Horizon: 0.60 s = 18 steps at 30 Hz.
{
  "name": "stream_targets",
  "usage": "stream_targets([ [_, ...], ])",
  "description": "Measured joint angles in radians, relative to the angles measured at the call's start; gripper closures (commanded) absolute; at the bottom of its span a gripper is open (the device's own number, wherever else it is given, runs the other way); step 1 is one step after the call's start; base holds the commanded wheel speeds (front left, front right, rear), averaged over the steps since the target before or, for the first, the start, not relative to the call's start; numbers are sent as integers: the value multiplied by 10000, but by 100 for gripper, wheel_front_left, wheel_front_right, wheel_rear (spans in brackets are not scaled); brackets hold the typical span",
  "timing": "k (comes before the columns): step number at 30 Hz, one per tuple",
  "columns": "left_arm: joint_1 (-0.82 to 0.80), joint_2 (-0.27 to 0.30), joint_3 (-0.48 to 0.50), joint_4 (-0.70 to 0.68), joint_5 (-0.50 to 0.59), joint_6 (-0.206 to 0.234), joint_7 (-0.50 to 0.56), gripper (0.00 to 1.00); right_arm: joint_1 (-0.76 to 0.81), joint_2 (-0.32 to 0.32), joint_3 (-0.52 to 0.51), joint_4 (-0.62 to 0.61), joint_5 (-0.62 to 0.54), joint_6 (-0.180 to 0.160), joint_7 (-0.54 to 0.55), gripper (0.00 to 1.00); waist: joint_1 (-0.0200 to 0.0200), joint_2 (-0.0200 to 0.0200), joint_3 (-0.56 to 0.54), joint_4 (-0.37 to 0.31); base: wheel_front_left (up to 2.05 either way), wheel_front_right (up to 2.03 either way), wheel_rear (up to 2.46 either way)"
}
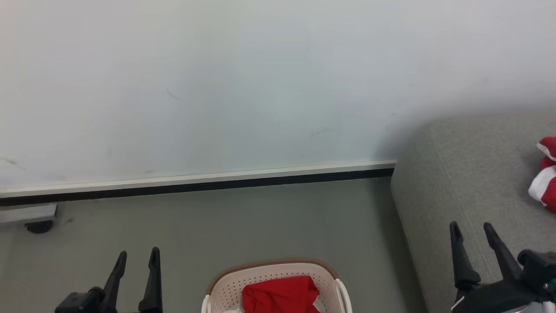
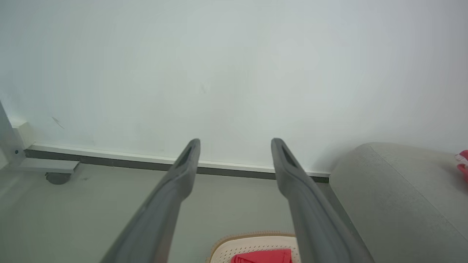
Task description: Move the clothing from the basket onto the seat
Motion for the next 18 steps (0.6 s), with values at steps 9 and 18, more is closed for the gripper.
stream_targets([
  [9,1292,-671,1271,-675,878,-1005,0,0,1150,784,-2,-31,-412,0,-709,0,1,1,-335,860,0,0,0],
  [18,2273,-1043,1896,-401,1873,-1979,0,0,1643,1005,307,207,-652,0,-1225,0,1,1,-447,874,0,0,0],
])
